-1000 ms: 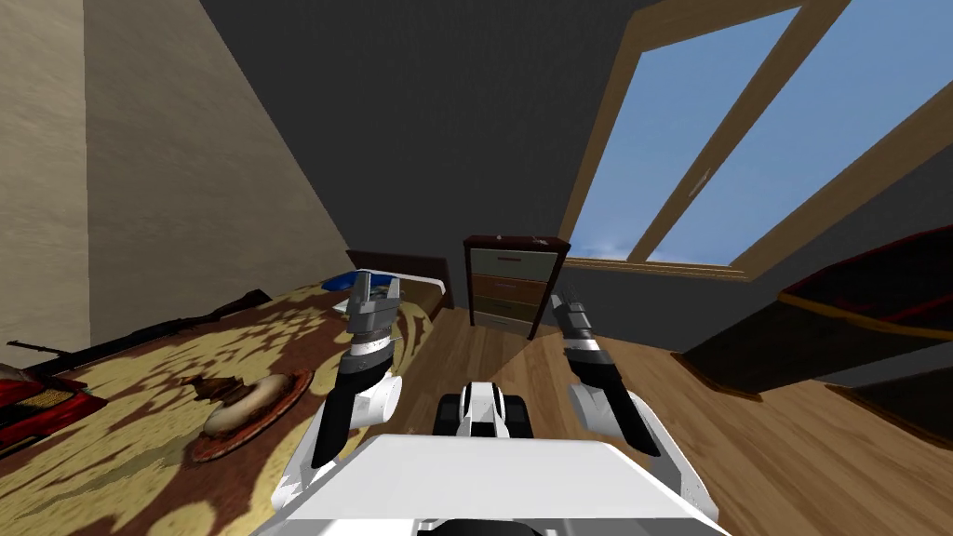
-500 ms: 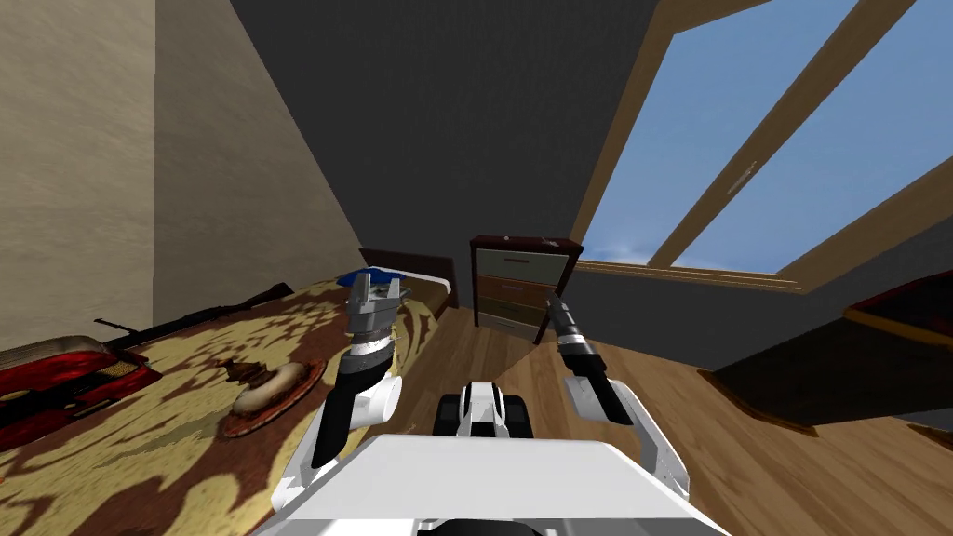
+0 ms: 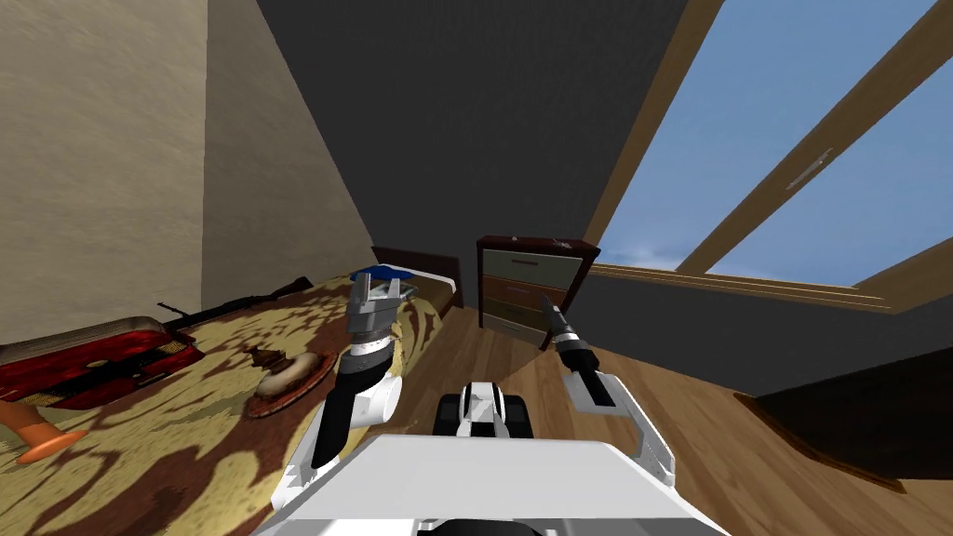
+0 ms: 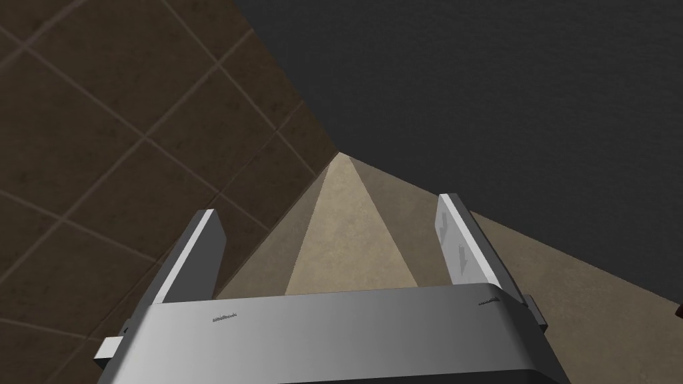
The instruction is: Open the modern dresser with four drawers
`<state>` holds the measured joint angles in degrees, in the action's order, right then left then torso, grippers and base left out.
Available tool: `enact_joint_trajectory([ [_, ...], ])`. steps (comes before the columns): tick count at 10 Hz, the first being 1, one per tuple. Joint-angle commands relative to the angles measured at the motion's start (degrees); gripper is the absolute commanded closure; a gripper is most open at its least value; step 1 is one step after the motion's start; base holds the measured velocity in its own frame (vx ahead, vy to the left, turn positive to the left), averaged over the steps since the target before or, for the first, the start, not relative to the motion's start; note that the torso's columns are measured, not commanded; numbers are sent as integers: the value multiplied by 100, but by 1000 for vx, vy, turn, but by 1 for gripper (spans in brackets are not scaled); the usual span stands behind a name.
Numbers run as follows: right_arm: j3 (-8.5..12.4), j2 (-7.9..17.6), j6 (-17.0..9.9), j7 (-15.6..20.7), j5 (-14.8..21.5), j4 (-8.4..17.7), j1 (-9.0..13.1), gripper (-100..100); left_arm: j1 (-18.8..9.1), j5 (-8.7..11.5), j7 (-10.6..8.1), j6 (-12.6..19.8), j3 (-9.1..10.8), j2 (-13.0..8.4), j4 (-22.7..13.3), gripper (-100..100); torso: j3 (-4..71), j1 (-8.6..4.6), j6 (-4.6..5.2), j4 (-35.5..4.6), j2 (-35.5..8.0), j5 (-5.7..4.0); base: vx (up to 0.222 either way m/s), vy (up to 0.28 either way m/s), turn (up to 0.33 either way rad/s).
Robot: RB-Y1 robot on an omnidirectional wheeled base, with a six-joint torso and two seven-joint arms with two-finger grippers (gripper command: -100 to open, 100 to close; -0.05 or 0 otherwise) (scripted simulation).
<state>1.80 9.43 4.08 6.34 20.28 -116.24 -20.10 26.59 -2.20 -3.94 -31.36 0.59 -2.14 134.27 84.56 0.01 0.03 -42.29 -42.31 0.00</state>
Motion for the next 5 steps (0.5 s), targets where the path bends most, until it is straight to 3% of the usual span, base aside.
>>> enact_joint_trajectory([
  [1, 5, 31, -396, 148, 462, 277, 145, -100, 0, 0, 0, 0, 0, 0, 0, 0, 2, 1, -5, 1, 5, 0, 36, -4, 97],
  [2, 26, 74, -619, 260, 632, 508, 288, -100, 0, 0, 0, 0, 0, 0, 0, 0, 1, 2, -1, 1, 2, 1, 35, -2, 199],
  [5, 48, 114, -1027, 372, 1163, 835, 429, -100, 0, 0, 0, 0, 0, 0, 0, 0, 2, -4, -5, 0, 4, -1, 36, -12, 133],
])
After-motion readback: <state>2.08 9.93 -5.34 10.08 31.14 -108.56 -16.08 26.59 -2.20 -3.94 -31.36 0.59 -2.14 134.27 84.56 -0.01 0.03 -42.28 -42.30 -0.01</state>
